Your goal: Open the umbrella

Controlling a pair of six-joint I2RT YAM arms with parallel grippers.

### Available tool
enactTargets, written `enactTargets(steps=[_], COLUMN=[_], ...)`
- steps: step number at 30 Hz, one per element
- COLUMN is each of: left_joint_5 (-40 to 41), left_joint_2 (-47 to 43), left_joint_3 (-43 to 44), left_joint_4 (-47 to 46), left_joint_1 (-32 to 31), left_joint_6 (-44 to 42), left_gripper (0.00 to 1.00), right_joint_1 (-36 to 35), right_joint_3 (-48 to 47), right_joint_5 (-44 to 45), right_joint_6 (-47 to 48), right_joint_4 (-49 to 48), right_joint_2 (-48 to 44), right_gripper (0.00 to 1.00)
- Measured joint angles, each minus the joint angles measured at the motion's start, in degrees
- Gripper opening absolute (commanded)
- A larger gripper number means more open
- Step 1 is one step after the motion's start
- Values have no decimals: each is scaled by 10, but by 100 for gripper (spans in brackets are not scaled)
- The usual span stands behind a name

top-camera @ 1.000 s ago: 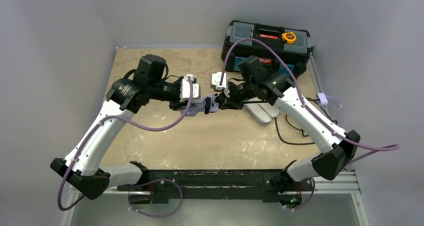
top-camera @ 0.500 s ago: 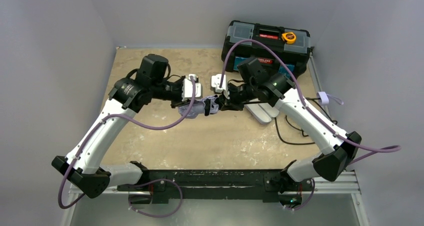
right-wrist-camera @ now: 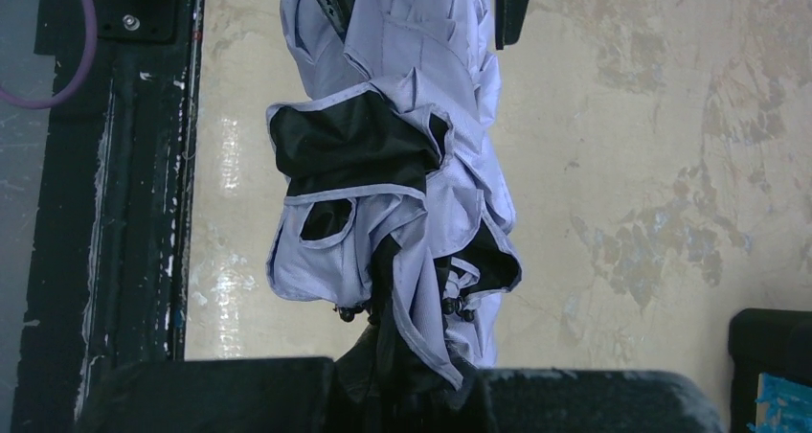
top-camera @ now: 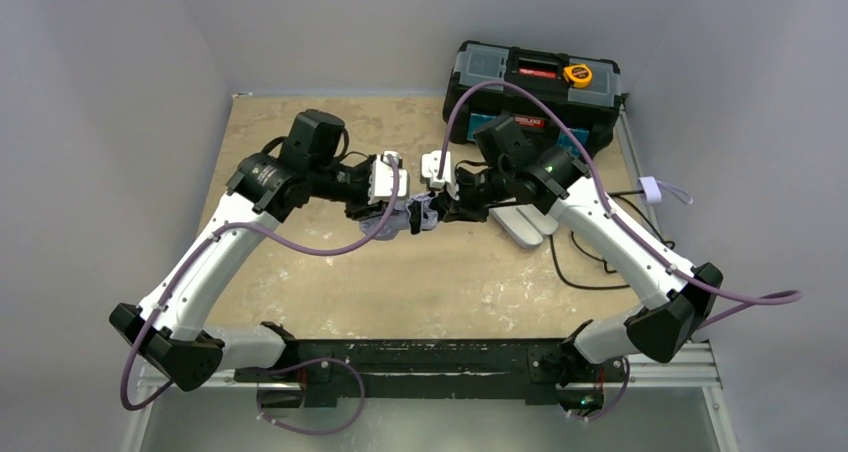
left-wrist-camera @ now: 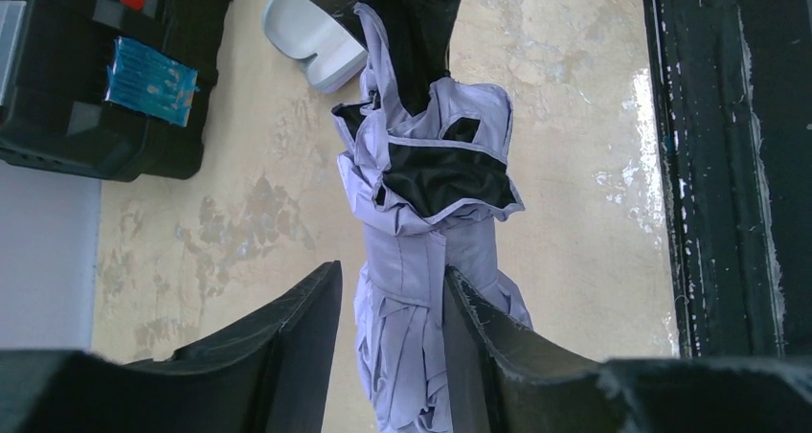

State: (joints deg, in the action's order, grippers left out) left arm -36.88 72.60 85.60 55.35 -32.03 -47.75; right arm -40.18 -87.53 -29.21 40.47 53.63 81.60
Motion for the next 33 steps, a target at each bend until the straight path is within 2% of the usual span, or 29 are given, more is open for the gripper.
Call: enactTargets(steps=[8,14,18,23,26,29,31,33], left_joint_5=[-22,-26,-23,-32,-40,-40,-39,-35], left_joint_2=[5,11,28,39,41,45,46,47], left_joint_3=[0,0,14,24,26,30,30,30], left_joint_4=[16,31,34,35,37,37,37,35], left_joint_1=[0,0,-2,-3,-4,-3,-3,-4], left_joint_6=[-9,-10,7,39,53,64,66,66], left_gripper=[44,27,11,4,3,7,14,14], right_joint_1=[0,0,0,-7,-13,-13,-13,-14], right_joint_3=[0,0,11,36,46,46,46,46], right_joint_5=[0,3,17,32,43,46,47,47], right_joint_6=[16,40,62,93,104,106,104,101], right_joint_4=[9,8,0,-6,-11,-14,-14,-14], right_joint_2=[0,0,-11,-38,-54,-56,-56,-56], right_gripper=[0,0,0,0,0,0,0,0])
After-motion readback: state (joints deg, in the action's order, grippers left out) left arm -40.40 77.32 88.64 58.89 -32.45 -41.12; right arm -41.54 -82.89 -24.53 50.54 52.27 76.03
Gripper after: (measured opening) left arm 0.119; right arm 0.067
